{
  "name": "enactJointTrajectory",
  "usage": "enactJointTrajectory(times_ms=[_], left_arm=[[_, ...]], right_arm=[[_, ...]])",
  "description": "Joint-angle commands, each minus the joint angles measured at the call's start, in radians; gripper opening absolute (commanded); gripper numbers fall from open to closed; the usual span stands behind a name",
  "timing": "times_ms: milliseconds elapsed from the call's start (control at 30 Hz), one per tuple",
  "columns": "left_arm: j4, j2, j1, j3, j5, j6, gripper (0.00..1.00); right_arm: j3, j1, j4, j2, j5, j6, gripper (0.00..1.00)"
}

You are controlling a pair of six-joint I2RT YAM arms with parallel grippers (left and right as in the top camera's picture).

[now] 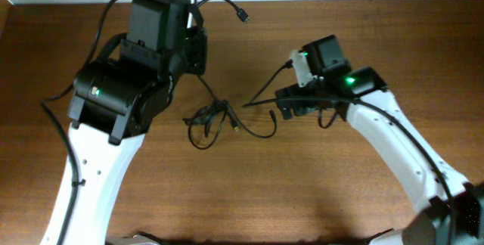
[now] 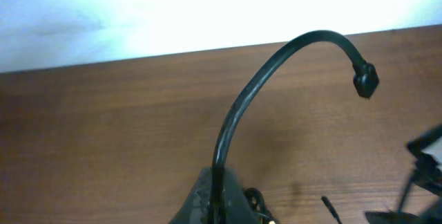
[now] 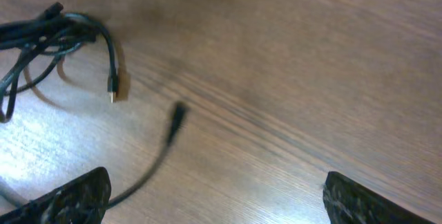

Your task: Untangle cables

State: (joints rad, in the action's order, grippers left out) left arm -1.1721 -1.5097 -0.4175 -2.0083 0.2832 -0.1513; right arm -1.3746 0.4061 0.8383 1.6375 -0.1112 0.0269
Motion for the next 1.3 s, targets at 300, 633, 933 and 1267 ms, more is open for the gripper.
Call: enactJointTrajectory(times_ms=[300,633,933,1267], left_arm=[[-0.02,0.025,0.041,-0.006,0.091,-0.009,0.0],[-0.042,0.025,0.041,-0.006,0.091,-0.009,0.0],[-0.057,0.025,0.041,-0.006,0.091,-0.009,0.0],[-0.095,0.027,0.058,-0.006,0.177,-0.018,0.0]], right_arm=[[-0.113,0.21,0.043,0.098,0.01,-0.147,0.98],[-0.099,0.274,0.085,0.193,-0.087,-0.281,1.0],[-0.098,0.274,0.051,0.241,-0.061,-0.28,0.04],[-0.333,-0.026,0.214,-0.008,0.228,0.024,0.04]])
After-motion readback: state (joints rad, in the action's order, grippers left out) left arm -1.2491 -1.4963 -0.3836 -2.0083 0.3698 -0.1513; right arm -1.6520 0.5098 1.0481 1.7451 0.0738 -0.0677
